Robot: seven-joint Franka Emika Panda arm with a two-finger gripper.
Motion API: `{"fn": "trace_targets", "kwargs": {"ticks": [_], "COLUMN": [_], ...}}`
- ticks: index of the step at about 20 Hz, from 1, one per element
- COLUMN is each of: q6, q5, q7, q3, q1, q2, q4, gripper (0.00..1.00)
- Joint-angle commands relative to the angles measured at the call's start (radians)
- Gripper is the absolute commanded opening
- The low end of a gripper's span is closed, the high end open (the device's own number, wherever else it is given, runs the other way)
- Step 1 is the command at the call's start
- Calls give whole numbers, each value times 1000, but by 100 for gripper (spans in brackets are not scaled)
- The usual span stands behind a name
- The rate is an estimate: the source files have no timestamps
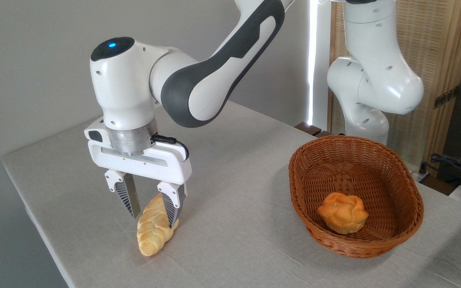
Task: Put bread into the basket
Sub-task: 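Close the gripper around the middle of the bread roll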
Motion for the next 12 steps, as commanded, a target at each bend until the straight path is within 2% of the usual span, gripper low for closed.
{"fn": "trace_targets", "kwargs": {"ticks": [1,8,10,12], "q6": [26,14,-15,-113], "q5": [3,3,0,0], "q7": [17,34,116,213], "q3": [-4,-4,-3,-1], "q1": [0,0,1,1], "q2": [0,-9,-44,-107], "q4": [-11,-7,0,1], "gripper": [24,21,21,21]}}
